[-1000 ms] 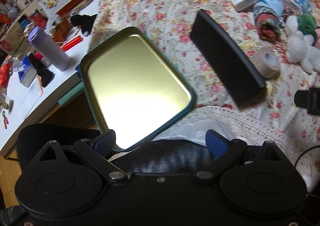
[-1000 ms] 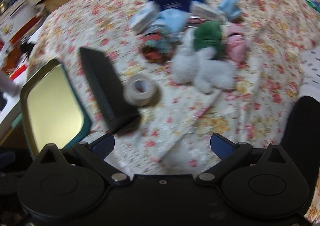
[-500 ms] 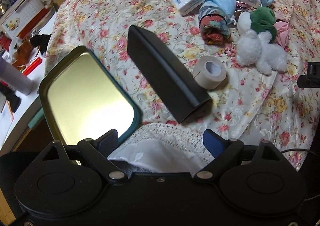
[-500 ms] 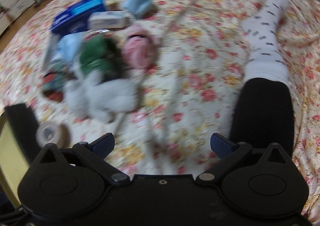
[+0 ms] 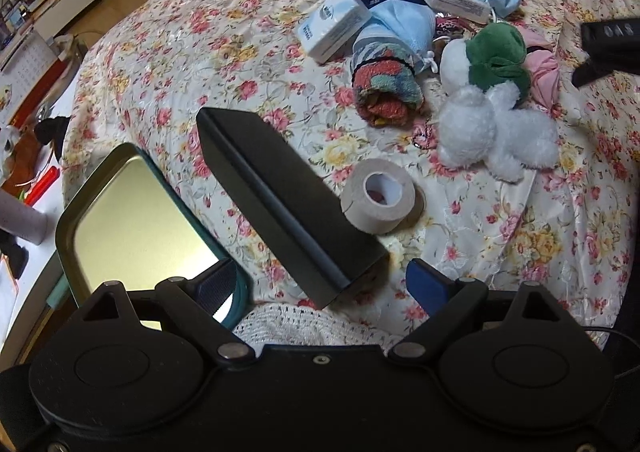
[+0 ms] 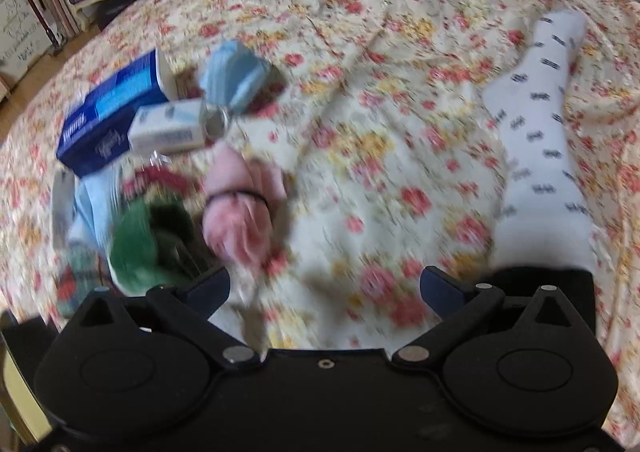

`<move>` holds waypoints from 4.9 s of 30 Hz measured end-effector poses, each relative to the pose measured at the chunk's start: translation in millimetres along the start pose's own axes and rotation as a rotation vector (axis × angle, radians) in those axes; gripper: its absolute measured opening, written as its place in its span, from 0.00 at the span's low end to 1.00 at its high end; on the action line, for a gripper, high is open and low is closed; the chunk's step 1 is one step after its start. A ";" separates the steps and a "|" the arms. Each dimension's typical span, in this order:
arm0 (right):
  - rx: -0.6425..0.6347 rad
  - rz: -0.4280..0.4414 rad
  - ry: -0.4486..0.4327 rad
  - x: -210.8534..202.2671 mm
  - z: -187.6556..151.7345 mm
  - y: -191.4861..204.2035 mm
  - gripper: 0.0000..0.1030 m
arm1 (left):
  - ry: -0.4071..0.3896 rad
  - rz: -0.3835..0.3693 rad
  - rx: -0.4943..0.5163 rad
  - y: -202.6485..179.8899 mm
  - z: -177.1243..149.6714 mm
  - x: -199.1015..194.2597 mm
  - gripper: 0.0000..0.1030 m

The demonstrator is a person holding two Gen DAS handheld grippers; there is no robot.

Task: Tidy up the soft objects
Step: 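Grasp the pink cloth bundle with the right tool while the left tool grasps the beige tape roll, then carry the tape roll and pink bundle to the gold tray and open both tools, then move the right tool to the pile and grasp the green-and-white plush toy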

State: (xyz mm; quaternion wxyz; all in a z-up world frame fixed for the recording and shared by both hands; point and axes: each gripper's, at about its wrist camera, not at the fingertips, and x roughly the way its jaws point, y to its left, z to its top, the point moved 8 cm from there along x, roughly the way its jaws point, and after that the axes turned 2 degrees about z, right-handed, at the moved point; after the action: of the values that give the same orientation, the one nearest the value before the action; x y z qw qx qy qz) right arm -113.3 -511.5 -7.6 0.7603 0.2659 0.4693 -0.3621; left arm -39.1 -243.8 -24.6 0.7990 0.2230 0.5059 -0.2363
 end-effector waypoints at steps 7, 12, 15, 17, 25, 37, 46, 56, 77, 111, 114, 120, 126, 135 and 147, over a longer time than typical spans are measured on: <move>-0.037 0.012 0.016 23.4 28.6 25.7 0.99 | -0.019 0.031 0.032 0.9 19.5 6.1 0.84; -0.073 0.035 0.048 42.7 39.6 41.7 0.98 | -0.022 0.018 0.024 4.2 41.2 10.9 0.84; -0.090 0.028 0.057 54.3 40.6 47.0 0.85 | -0.022 0.021 0.040 1.8 50.1 17.4 0.84; -0.090 0.041 0.076 61.8 38.0 47.9 0.74 | -0.017 0.030 0.058 -1.4 52.0 23.7 0.84; -0.084 0.094 0.100 67.6 33.5 48.5 0.41 | -0.024 -0.009 0.134 -18.9 47.7 28.9 0.84; -0.087 0.096 0.050 56.5 29.7 45.3 0.37 | -0.088 0.003 0.346 -50.8 36.8 23.8 0.73; -0.069 0.108 0.025 51.1 31.6 35.9 0.37 | 0.016 -0.052 0.310 -50.1 33.6 50.5 0.47; -0.005 0.130 -0.024 38.5 37.7 14.4 0.38 | -0.053 -0.111 0.222 -44.2 55.6 15.1 0.47; -0.154 0.127 -0.156 -41.7 -7.5 64.8 0.38 | 0.014 0.041 -0.210 149.6 17.4 11.7 0.47; -0.726 0.318 0.141 -63.0 -234.9 331.2 0.38 | 0.121 0.154 -0.407 287.4 -20.1 113.4 0.47; -0.739 0.291 0.152 -54.0 -238.7 334.4 0.38 | 0.127 0.137 -0.407 285.2 -19.3 114.2 0.47; -0.744 0.282 0.150 -47.5 -236.9 340.2 0.48 | 0.107 0.178 -0.382 284.4 -16.1 111.0 0.69; -0.760 0.265 0.113 -54.0 -233.6 342.2 0.55 | 0.088 0.158 -0.379 281.7 -13.7 108.9 0.77; -0.763 0.245 0.128 -52.4 -236.9 337.8 0.58 | 0.084 0.138 -0.373 279.5 -14.1 108.4 0.84; -0.714 0.227 0.127 -56.6 -230.4 322.7 0.59 | 0.089 0.132 -0.430 293.2 -19.2 107.6 0.87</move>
State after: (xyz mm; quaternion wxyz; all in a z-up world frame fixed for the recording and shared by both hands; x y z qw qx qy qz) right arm 8.1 -130.6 -31.9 0.8097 0.0564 0.5797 -0.0720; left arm 164.8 -17.5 -95.9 0.8190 0.0906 0.5635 -0.0602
